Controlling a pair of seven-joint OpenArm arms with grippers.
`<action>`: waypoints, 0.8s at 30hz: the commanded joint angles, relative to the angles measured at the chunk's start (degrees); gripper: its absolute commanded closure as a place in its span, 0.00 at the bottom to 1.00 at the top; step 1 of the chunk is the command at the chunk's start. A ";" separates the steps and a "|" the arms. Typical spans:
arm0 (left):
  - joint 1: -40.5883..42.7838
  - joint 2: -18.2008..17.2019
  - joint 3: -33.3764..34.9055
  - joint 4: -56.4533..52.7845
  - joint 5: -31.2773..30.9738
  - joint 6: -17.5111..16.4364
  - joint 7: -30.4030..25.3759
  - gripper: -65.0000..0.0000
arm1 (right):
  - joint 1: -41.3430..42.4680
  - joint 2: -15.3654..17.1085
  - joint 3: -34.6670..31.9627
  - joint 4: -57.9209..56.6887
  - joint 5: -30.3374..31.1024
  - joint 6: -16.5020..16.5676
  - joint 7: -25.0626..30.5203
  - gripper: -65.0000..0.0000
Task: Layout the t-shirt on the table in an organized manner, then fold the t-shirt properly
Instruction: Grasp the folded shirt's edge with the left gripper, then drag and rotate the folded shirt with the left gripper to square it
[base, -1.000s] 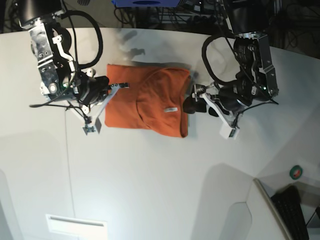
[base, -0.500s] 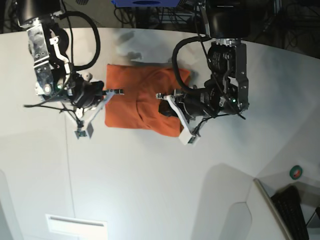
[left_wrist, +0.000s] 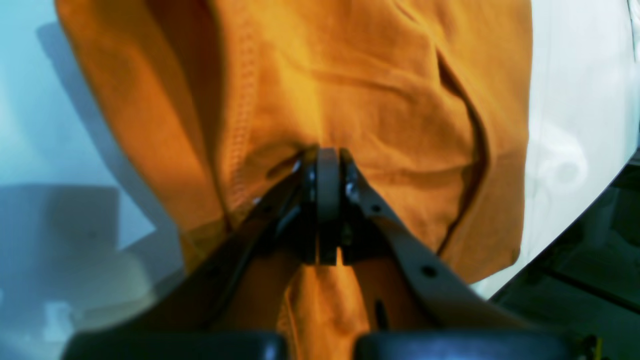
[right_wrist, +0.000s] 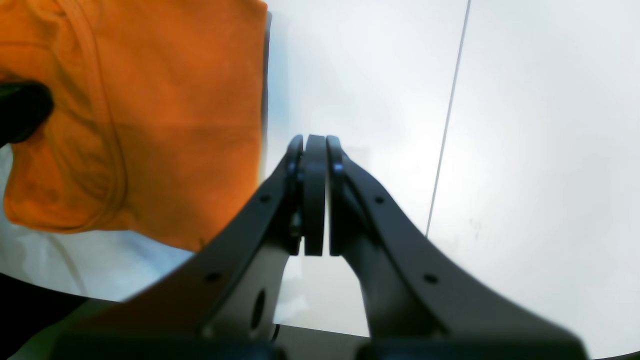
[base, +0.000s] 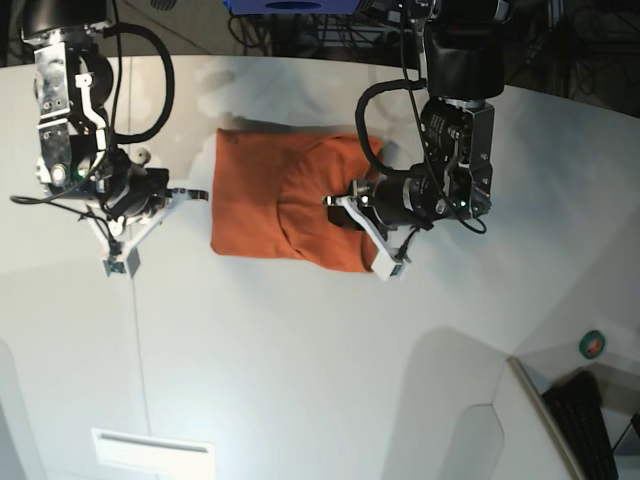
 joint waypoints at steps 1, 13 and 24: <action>-1.01 -0.11 -0.13 1.10 -0.88 -0.31 -1.27 1.00 | 0.58 0.35 0.17 1.19 0.23 0.29 0.78 1.00; 1.63 0.42 -6.37 18.42 -1.14 -0.57 9.01 1.00 | 0.67 0.35 0.17 1.19 0.23 0.29 0.78 1.00; 5.67 -0.90 -12.70 17.72 -1.14 -0.75 9.71 0.09 | 0.67 0.35 -0.27 1.19 0.23 0.29 0.78 1.00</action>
